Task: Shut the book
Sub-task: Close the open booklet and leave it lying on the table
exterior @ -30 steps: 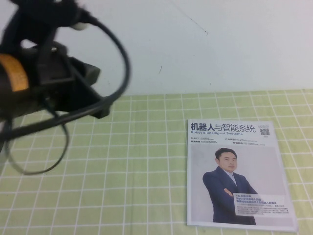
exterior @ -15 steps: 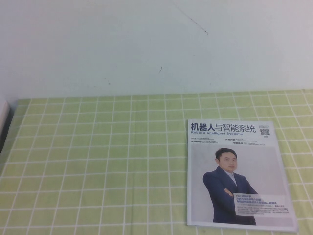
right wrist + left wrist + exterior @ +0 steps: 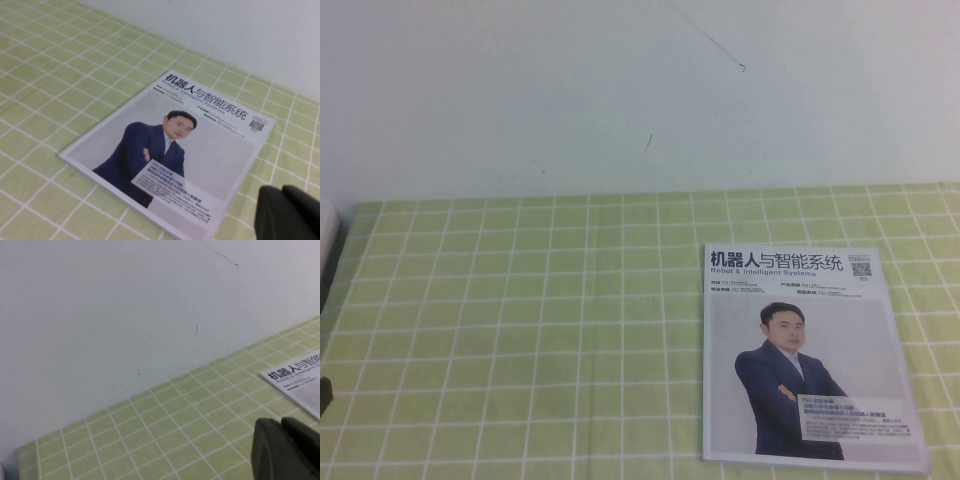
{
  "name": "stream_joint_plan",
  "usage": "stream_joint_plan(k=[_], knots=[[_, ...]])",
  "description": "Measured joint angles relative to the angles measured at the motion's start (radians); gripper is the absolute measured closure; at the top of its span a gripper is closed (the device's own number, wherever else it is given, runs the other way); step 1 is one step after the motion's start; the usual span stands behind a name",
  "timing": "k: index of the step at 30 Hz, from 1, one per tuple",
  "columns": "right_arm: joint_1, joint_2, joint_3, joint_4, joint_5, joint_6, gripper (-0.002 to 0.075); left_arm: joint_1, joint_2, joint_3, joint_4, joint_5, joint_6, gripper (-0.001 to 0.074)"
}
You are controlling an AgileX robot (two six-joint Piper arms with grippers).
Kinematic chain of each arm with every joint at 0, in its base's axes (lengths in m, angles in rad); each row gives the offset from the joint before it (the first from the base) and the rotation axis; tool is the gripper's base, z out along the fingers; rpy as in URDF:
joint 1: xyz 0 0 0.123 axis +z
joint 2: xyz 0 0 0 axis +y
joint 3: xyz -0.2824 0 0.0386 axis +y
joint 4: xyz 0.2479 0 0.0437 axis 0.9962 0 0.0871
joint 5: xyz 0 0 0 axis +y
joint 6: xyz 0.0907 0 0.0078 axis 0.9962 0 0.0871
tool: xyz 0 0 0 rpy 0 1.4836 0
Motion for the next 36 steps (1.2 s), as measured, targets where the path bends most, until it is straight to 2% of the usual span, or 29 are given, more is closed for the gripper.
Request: stream_joint_plan(k=[14,19,25,32,36], knots=[[0.000,0.000,0.000,0.005,0.000,0.000,0.0729,0.000,-0.001,0.000,0.005,0.000,-0.007,0.0738],[0.000,0.000,0.000,0.005,0.000,-0.001,0.0729,0.016,-0.037,0.002,0.081,0.044,-0.067,0.0738],[0.000,0.000,0.000,0.005,0.000,-0.001,0.0729,0.176,-0.122,0.029,-0.107,0.116,-0.032,0.0738],[0.000,0.000,0.000,0.005,0.000,-0.001,0.0729,0.413,-0.202,0.177,-0.393,0.015,0.353,0.0738],[0.000,0.000,0.000,0.006,0.000,-0.001,0.0729,0.462,-0.214,0.300,-0.475,-0.002,0.396,0.0738]])
